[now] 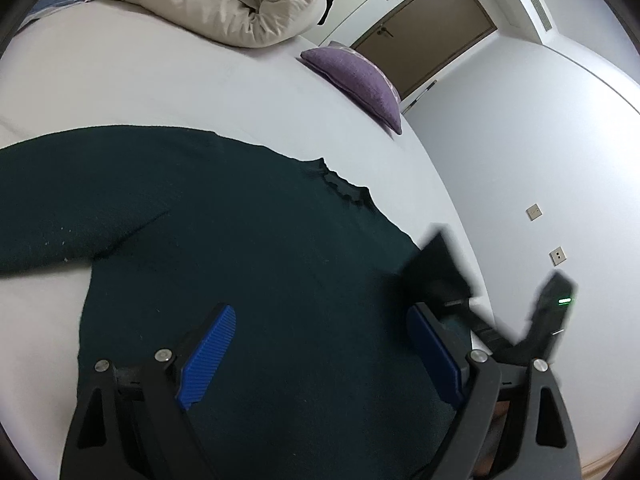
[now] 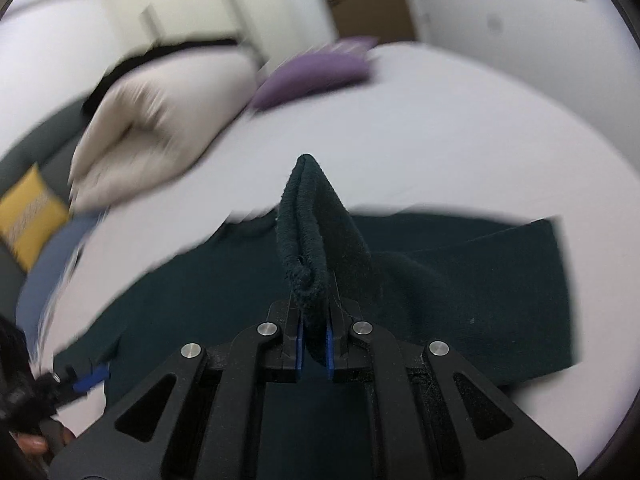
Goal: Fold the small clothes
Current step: 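Grasp the sweater sleeve cuff with the right gripper while the left gripper grasps the other sleeve, then fold the held sleeve across the sweater body with the right gripper and release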
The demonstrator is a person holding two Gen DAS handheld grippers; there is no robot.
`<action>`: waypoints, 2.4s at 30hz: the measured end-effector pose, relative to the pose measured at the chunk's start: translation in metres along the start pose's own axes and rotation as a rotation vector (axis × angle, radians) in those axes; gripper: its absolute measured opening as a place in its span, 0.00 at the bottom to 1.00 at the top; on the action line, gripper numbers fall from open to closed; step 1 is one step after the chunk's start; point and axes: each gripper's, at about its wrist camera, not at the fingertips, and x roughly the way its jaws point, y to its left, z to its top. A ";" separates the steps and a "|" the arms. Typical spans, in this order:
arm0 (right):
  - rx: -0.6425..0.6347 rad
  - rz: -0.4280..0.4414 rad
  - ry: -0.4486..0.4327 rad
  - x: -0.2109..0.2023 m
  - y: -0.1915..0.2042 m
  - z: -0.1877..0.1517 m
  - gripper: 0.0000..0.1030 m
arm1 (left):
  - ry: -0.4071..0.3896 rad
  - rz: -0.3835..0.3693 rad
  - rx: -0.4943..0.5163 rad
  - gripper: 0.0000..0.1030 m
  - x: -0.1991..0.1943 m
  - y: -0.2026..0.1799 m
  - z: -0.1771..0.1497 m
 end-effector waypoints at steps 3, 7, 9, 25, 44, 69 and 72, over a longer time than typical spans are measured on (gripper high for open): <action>-0.018 -0.027 0.110 0.058 0.042 -0.038 0.11 | 0.023 -0.002 -0.011 0.87 0.013 0.004 0.006; 0.082 0.055 0.089 0.082 0.036 -0.052 0.20 | 0.069 -0.031 -0.015 0.87 0.032 -0.002 0.009; 0.116 0.138 0.112 0.083 0.033 -0.071 0.52 | 0.097 -0.053 -0.008 0.87 0.049 -0.013 0.010; 0.558 0.330 0.002 -0.064 -0.130 -0.109 0.68 | 0.263 0.062 0.068 0.10 0.146 -0.059 0.009; 1.000 0.332 -0.149 -0.027 -0.223 -0.115 0.62 | 0.034 0.132 0.036 0.09 0.093 0.005 0.038; 0.324 -0.133 0.105 0.041 -0.190 0.024 0.23 | -0.005 0.152 0.124 0.13 0.106 0.014 0.020; 0.293 -0.166 0.090 0.043 -0.192 0.028 0.07 | -0.009 0.148 0.121 0.13 0.105 0.014 0.019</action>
